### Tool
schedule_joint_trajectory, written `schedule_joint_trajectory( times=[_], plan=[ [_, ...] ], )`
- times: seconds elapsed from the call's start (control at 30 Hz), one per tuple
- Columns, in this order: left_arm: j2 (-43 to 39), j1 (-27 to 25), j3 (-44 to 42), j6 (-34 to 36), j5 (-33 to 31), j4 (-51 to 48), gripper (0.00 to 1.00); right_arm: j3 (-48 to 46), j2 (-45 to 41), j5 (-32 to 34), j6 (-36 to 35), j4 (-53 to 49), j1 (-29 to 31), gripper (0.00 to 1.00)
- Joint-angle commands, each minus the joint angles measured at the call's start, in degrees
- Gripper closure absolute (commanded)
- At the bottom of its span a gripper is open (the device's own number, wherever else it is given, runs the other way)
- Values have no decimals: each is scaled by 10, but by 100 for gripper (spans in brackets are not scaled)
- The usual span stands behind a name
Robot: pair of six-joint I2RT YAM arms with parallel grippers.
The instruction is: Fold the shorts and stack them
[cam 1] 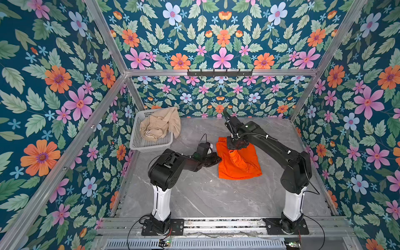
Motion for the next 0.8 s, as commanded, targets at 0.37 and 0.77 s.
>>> schedule_joint_trajectory(
  times=[0.37,0.77],
  plan=[
    [-90,11,-11,32,-79,-122,66,-55,39,-119,24,113,9,61],
    [-227,-10,15,56,-94,-166,71,-206,-140,-189,64,229,-69,46]
  ],
)
